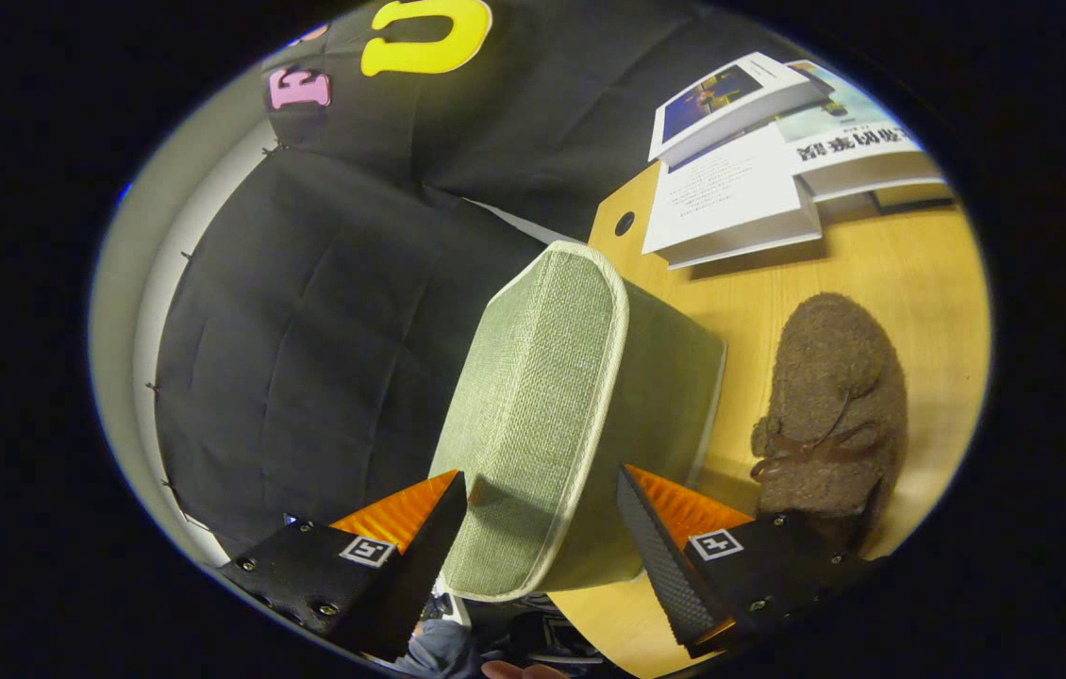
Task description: Open the storage box then place both shoes into the box .Put the left shoe in first, then the right shoe, with the right side of both shoes facing outward in a uniform manner.
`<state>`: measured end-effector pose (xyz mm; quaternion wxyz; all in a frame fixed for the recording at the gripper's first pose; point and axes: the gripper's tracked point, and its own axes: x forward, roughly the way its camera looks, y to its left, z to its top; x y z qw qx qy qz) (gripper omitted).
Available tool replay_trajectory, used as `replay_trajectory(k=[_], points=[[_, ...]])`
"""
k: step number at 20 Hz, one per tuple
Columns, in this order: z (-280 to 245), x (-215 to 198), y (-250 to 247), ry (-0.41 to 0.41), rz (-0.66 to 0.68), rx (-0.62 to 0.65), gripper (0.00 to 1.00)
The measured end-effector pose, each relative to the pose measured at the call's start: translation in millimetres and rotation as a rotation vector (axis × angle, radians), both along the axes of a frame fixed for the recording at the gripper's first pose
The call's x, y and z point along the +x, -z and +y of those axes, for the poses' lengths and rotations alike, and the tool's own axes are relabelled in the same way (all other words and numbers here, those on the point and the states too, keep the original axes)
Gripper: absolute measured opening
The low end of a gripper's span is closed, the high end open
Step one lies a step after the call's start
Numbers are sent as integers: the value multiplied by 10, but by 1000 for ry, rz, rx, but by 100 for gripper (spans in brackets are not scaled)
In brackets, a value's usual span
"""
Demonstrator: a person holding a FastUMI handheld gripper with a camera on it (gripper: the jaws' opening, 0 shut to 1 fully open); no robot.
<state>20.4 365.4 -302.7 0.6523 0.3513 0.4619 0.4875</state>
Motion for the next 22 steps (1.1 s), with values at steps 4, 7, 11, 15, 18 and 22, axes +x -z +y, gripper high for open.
replay_trajectory(k=[4, 7, 11, 15, 18, 22], points=[[93, 46, -74, 15, 82, 81, 93], [-1, 127, -93, 49, 95, 87, 72], [-93, 197, -254, 78, 215, 192, 18], [-53, 77, -316, -3, 192, 198, 18], [-259, 183, -336, 24, 201, 146, 6], [-44, 162, -636, 13, 106, 114, 4]])
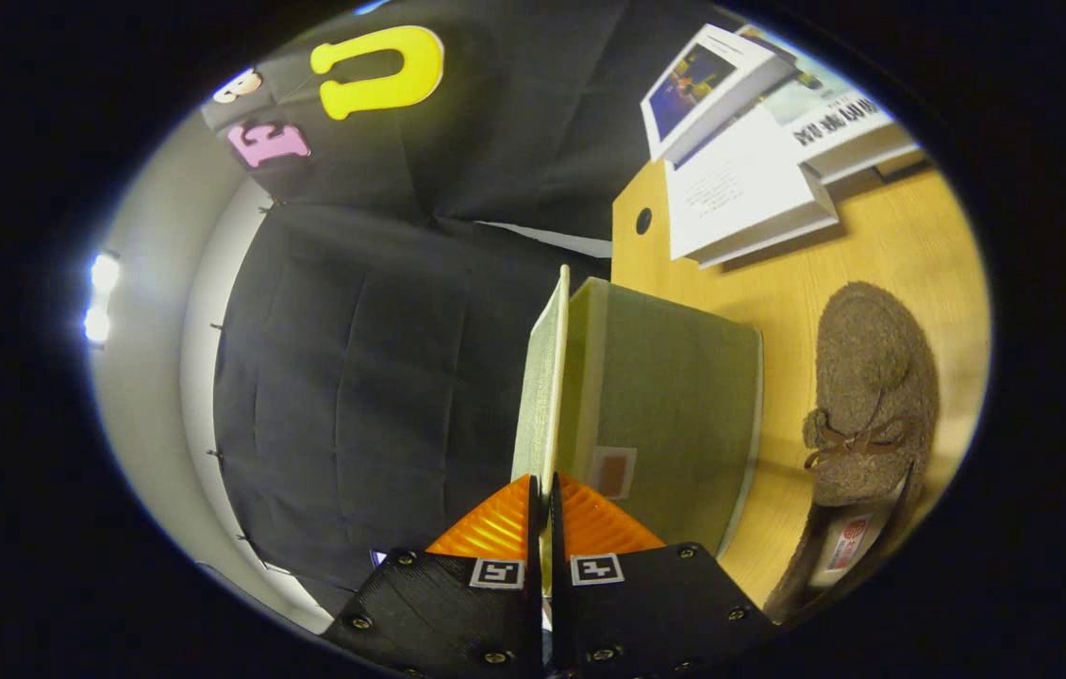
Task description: Open the storage box then place both shoes into the box .Put the left shoe in first, then the right shoe, with the right side of both shoes facing outward in a uniform manner.
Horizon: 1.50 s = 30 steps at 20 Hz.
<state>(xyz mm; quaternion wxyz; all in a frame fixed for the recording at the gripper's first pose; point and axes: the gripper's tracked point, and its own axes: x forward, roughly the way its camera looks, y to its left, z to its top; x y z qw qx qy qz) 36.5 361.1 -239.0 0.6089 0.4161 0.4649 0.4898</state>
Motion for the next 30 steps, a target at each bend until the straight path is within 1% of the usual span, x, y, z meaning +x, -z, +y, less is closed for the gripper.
replay_trajectory(k=[4, 6, 7, 8, 12, 14, 16, 19, 20, 23, 24, 27, 29, 30], points=[[101, -17, -366, -12, -102, -63, 4], [193, -12, -480, -12, -155, -133, 4], [239, 16, -526, 2, -183, -174, 4], [311, 29, -591, 8, -202, -203, 6], [732, -78, -923, -37, -258, -241, 6], [1018, -136, -1050, -73, -294, -239, 7], [1333, -249, -1241, -103, -287, -194, 7], [1696, -367, -1321, -145, -316, -187, 7], [1804, -384, -1337, -151, -320, -186, 11], [2193, -497, -1346, -172, -343, -193, 11], [2287, -511, -1328, -179, -345, -200, 12], [2424, -560, -1269, -183, -329, -214, 12], [2420, -601, -1274, -197, -335, -216, 27], [2356, -614, -1310, -200, -343, -211, 47]])
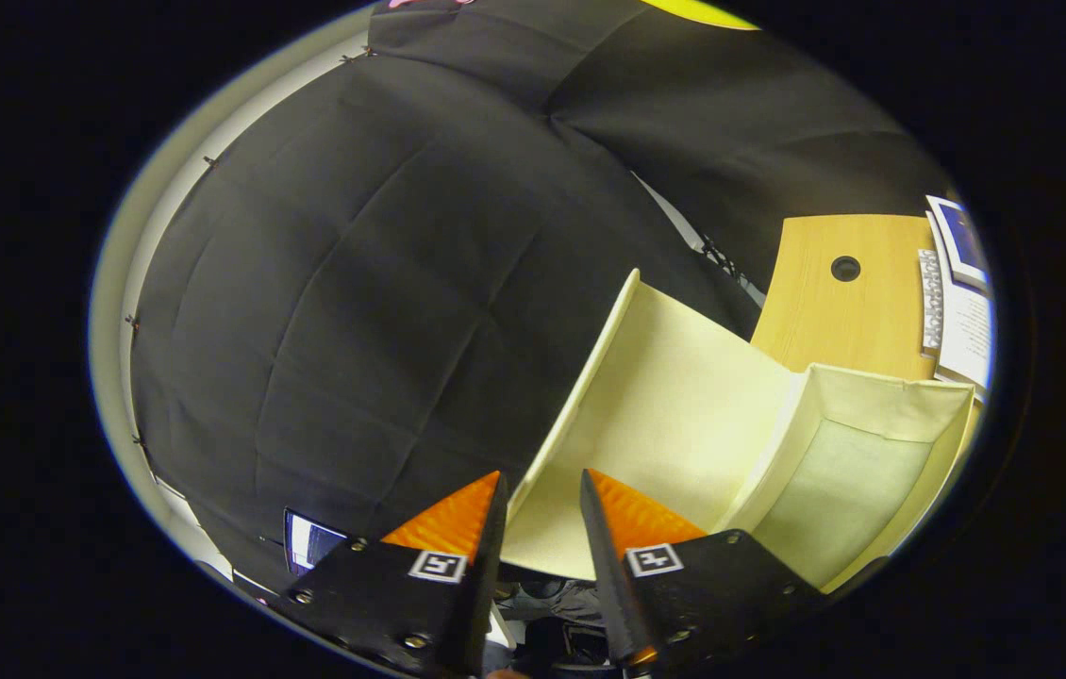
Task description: Open the storage box then place both shoes into the box .Put the left shoe in first, then the right shoe, with the right side of both shoes facing outward in a uniform manner.
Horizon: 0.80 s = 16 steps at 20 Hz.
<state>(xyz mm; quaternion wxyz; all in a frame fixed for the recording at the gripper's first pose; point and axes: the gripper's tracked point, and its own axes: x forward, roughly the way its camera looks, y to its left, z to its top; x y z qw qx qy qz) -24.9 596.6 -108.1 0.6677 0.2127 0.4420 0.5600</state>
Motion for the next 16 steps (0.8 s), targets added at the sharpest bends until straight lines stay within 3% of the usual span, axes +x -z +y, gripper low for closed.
replay_trajectory(k=[3, 7, 16], points=[[-131, 82, 115, 4, -87, -34, 97], [-558, 132, 81, 32, -145, -67, 97], [-1818, 466, 510, 227, -213, -146, 97]])
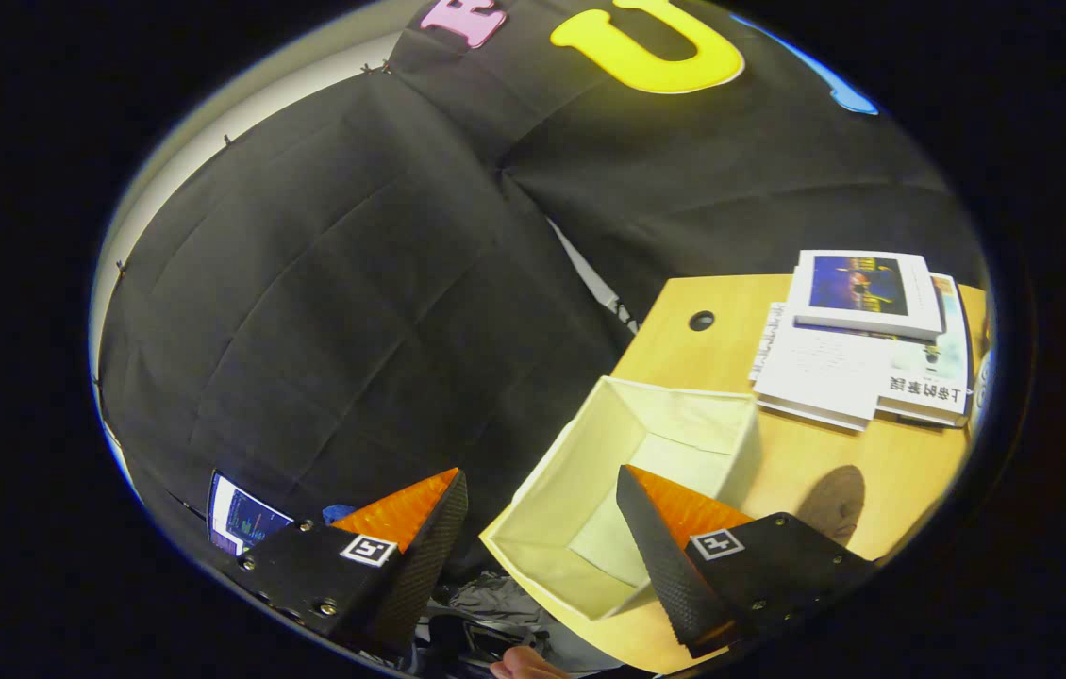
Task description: Open the storage box then place both shoes into the box .Put the left shoe in first, then the right shoe, with the right side of both shoes facing outward in a uniform manner.
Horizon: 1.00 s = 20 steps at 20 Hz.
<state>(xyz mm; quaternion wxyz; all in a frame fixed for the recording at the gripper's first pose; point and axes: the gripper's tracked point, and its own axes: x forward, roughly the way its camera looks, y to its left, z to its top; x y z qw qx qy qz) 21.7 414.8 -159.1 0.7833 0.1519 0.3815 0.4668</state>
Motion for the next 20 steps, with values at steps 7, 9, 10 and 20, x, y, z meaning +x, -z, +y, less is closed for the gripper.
replay_trajectory(k=[7, 9, 10, 20], points=[[-948, 85, 688, 129, -23, -149, 97], [-1218, 114, 834, 172, -20, -195, 97], [-1339, 151, 921, 192, -25, -225, 97], [-1962, 260, 1976, 260, -3, -534, 84]])
